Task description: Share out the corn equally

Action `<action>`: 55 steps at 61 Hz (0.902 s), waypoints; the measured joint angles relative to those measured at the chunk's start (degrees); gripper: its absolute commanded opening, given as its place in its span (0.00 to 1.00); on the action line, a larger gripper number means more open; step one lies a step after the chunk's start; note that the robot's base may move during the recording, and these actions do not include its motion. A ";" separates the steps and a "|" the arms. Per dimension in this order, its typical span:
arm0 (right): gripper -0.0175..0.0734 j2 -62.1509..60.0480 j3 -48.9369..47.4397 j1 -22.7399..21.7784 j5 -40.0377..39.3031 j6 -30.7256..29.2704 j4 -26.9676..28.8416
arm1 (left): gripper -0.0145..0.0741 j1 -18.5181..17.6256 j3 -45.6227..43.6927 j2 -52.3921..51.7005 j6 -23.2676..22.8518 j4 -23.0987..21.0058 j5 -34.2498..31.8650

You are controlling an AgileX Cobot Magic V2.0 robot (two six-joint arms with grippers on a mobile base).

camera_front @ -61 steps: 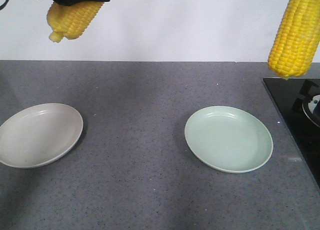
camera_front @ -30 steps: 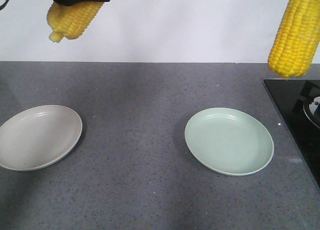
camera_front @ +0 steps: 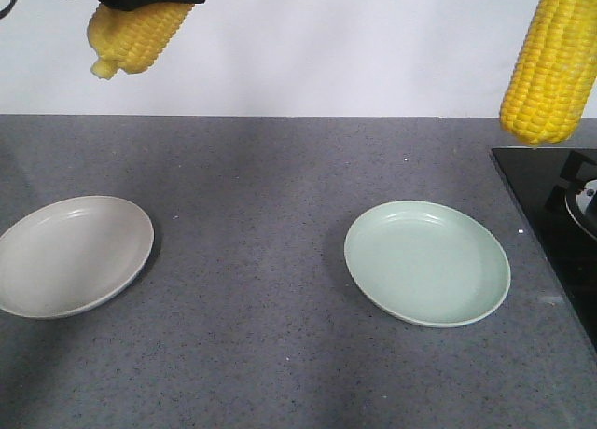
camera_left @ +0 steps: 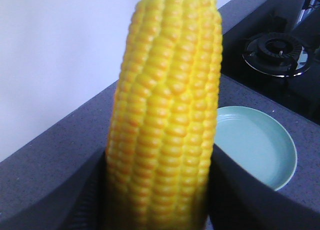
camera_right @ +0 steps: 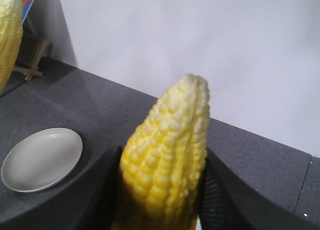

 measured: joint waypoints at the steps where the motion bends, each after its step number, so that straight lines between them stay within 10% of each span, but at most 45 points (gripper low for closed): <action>1: 0.19 0.00 0.00 0.00 0.00 0.00 0.00 | 0.16 0.00 0.00 0.00 0.00 0.00 0.00; 55: 0.19 0.00 0.00 0.00 0.00 0.00 0.00 | 0.16 0.00 0.00 0.00 0.00 0.00 0.00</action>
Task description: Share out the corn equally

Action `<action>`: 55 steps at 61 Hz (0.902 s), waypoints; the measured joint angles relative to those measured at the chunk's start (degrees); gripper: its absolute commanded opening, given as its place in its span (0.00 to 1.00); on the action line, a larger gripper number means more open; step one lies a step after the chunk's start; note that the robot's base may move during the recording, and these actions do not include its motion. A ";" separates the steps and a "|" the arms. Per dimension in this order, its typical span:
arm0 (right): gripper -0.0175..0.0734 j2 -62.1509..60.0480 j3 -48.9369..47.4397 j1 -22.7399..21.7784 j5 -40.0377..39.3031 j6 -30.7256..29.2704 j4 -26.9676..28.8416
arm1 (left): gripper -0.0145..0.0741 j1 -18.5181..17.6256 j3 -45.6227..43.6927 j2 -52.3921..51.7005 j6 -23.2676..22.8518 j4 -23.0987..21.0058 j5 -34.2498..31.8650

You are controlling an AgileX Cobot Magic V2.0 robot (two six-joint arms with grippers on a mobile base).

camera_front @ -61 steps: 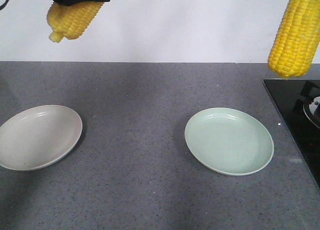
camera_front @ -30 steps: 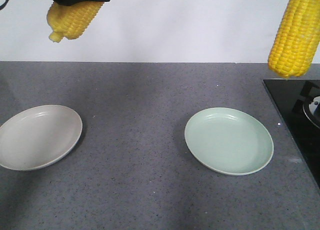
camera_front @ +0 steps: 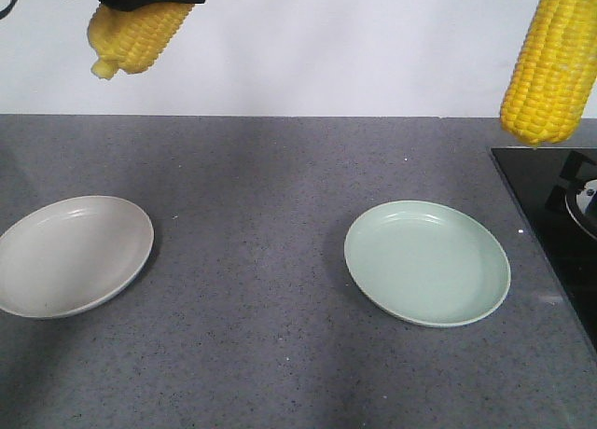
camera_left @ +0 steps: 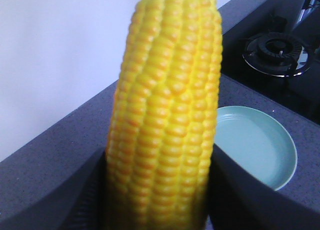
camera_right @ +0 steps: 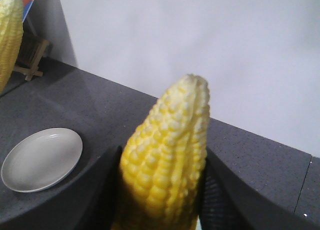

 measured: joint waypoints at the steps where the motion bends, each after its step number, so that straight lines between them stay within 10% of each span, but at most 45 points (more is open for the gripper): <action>1: 0.19 0.00 0.00 0.00 0.00 0.00 0.00 | 0.16 0.00 0.00 0.00 0.00 0.00 0.00; 55: 0.19 0.00 0.00 0.00 0.00 0.00 0.00 | 0.16 0.00 0.00 0.00 0.00 0.00 0.00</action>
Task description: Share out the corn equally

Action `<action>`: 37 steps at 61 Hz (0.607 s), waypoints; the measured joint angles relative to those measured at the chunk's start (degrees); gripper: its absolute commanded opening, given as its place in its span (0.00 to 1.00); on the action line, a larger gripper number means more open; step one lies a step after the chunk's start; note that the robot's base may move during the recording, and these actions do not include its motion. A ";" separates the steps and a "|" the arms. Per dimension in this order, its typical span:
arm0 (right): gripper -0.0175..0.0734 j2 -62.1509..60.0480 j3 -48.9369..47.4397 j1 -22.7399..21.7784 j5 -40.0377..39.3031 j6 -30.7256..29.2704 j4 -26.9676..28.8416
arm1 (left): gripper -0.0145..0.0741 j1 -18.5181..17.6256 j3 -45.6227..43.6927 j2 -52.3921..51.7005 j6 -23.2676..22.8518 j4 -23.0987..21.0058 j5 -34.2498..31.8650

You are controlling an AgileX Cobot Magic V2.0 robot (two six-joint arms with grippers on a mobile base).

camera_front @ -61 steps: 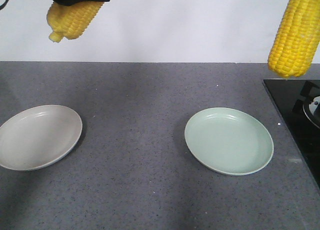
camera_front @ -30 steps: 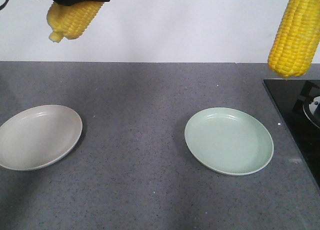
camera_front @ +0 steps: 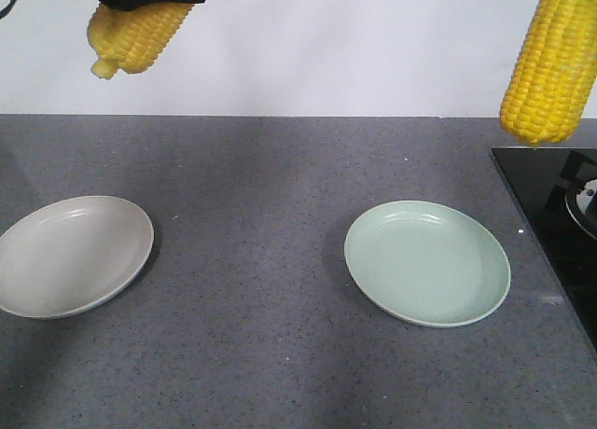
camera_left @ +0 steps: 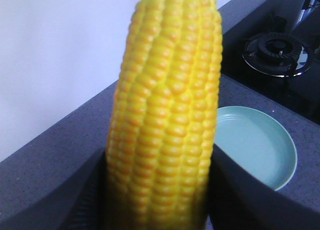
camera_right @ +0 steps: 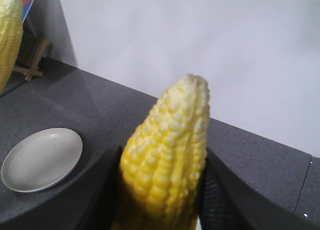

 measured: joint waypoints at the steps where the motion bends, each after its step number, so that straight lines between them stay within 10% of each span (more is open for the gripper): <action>1: 0.19 0.00 0.00 0.00 0.00 0.00 0.00 | 0.16 0.00 0.00 0.00 0.00 0.00 0.00; 37: 0.19 0.00 0.00 0.00 0.00 0.00 0.05 | 0.16 0.00 0.00 0.00 0.00 0.00 0.00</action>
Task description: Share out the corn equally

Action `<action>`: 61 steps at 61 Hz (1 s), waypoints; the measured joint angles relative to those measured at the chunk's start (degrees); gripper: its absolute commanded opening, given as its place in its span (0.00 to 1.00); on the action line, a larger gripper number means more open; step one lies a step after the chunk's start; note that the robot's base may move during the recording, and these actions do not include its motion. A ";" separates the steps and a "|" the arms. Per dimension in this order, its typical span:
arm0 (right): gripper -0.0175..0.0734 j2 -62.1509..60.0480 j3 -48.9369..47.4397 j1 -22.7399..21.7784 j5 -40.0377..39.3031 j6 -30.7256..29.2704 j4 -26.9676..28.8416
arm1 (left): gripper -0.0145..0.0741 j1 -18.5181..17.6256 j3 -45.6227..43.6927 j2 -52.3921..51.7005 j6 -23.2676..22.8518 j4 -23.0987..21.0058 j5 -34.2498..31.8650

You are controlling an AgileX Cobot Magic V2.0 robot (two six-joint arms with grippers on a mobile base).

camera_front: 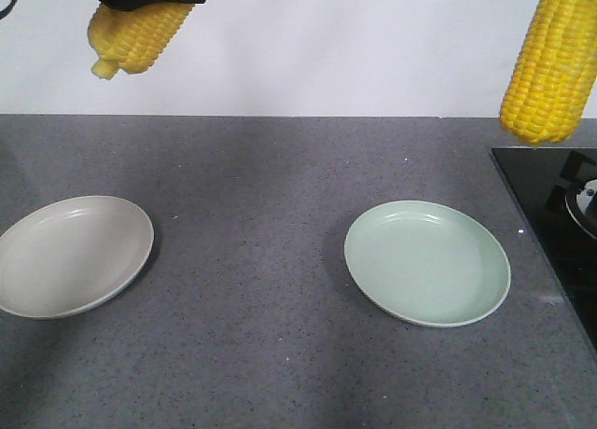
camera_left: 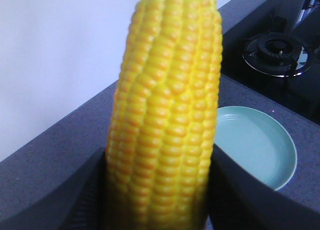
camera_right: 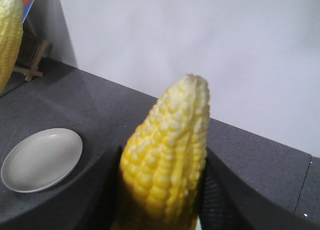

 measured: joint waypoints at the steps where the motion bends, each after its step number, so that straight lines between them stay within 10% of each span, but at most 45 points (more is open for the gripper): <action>1: 0.19 0.00 0.00 0.00 0.07 0.00 0.00 | 0.16 0.00 0.00 0.00 0.00 0.00 0.00; 13: 0.19 0.00 0.00 0.00 1.52 0.00 -0.06 | 0.16 0.00 0.00 0.00 -1.88 3.32 2.05; 32: 0.19 3.46 0.00 0.00 5.47 0.67 0.57 | 0.16 2.08 2.96 0.00 -16.86 30.23 7.02; 49: 0.19 14.98 0.00 3.77 6.36 0.93 -1.41 | 0.16 8.54 18.36 0.00 -19.37 29.94 3.51; 61: 0.19 22.22 0.00 11.87 6.36 3.60 -12.63 | 0.16 10.00 32.02 0.00 -19.66 25.70 -4.51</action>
